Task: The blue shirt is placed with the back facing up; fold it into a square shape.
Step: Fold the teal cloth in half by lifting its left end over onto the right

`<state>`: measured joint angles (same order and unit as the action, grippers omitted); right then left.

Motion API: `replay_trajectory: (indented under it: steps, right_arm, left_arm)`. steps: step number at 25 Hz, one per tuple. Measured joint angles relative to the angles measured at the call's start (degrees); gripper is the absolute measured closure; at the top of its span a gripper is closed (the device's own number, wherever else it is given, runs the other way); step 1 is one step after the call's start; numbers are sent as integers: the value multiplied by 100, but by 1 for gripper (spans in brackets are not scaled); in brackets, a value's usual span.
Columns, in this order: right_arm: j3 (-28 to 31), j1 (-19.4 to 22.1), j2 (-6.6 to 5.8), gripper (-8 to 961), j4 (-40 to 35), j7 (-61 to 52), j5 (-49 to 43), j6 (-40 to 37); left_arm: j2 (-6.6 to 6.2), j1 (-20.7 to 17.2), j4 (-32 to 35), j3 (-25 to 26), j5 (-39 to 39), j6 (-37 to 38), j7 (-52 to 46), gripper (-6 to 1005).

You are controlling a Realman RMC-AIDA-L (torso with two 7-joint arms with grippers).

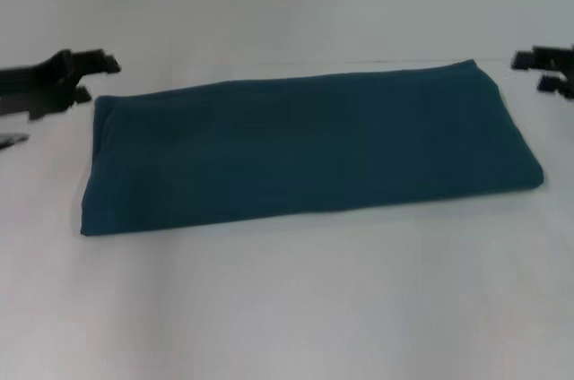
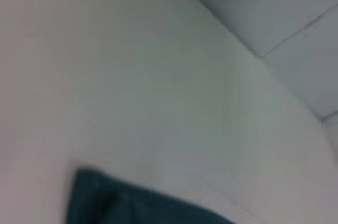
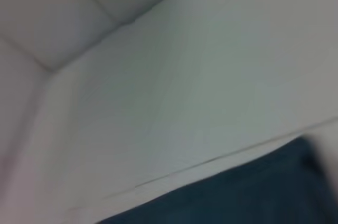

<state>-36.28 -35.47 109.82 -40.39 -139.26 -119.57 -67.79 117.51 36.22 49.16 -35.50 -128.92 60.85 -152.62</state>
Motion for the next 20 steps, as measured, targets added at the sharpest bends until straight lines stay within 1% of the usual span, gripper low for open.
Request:
replay_trajectory:
  steps: [2, 4, 5, 7, 10, 13, 15, 20]
  right_arm:
    - [188, 404, -46, 230, 116, 270, 574, -591]
    - [345, 746, -107, 219, 270, 483, 910, -1169]
    - [405, 883, -142, 213, 349, 564, 996, -1425]
    - [474, 1103, -211, 213, 487, 636, 1021, -1833]
    - [498, 1362, -294, 213, 557, 709, 1020, -2293]
    - [495, 1503, -332, 213, 560, 753, 947, -2545]
    - [496, 1510, -335, 213, 560, 755, 905, -2570]
    - [500, 1439, -297, 212, 560, 790, 619, -2550]
  left_arm:
    - [-51, -344, 25, 44, 467, 559, -8, 370]
    - [-69, -608, 25, 281, 653, 1113, -58, 343]
    - [-66, -682, 23, 436, 674, 1323, -69, 330]
    - [-46, -871, -4, 961, 704, 1991, -78, 303]
    - [-43, -1063, -149, 1554, 718, 2585, -81, 293]
    - [-41, -1217, -387, 1857, 715, 2893, -127, 295]
    - [-19, -1310, -485, 1897, 671, 2930, -236, 296]
    - [113, -1416, -563, 1888, 598, 2649, -436, 295]
